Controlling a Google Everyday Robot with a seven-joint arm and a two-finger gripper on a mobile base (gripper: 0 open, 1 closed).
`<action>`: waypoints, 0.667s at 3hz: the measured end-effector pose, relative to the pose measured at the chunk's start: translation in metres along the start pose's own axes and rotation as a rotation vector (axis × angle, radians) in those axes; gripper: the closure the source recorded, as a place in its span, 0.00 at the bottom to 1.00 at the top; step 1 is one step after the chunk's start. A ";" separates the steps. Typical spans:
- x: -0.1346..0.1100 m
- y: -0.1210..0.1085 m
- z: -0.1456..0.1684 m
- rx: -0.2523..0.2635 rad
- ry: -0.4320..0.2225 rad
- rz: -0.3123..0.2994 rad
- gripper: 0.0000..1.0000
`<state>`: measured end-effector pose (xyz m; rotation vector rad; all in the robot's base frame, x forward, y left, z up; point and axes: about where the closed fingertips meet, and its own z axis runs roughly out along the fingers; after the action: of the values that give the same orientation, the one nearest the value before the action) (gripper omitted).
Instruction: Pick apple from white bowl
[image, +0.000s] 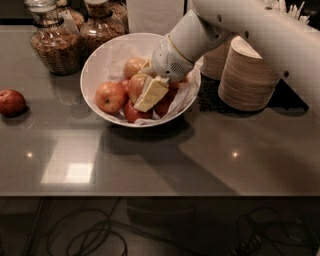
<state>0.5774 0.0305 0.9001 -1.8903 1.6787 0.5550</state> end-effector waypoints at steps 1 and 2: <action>0.000 0.000 0.000 -0.001 -0.001 0.001 1.00; 0.004 0.003 -0.002 0.001 -0.004 0.020 1.00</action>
Offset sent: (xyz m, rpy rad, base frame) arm -0.0042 -0.0140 -0.0026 0.0111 0.0221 -0.0408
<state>0.5750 0.0259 0.8981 -1.8726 1.6964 0.5651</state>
